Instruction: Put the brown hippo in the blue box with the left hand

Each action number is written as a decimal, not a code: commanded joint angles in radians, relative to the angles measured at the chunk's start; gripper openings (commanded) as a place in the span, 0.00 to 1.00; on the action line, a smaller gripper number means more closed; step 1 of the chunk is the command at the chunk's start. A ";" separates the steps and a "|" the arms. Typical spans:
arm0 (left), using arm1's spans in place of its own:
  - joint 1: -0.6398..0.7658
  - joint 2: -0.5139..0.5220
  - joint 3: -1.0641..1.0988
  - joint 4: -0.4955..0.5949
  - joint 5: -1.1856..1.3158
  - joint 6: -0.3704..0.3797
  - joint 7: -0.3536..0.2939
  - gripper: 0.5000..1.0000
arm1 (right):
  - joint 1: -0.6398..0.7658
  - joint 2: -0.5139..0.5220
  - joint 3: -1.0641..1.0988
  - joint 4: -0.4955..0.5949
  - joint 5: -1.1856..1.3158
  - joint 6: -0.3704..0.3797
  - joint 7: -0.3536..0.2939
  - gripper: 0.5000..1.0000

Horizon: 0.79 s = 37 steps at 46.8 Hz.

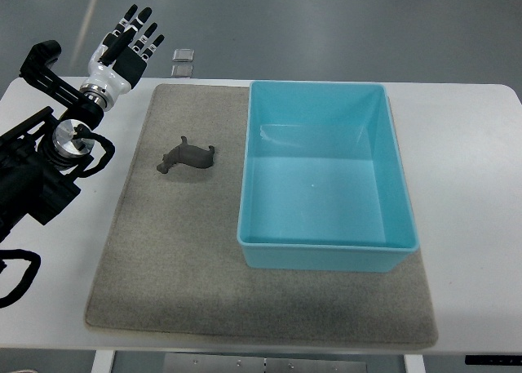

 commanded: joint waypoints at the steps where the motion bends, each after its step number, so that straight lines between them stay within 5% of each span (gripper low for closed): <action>1: 0.000 0.000 0.002 0.000 0.001 -0.001 0.000 1.00 | 0.000 0.000 0.000 0.000 0.000 0.000 0.000 0.87; 37: -0.003 0.005 0.008 0.005 0.015 0.024 0.006 1.00 | 0.000 0.000 0.000 0.000 0.000 0.000 0.000 0.87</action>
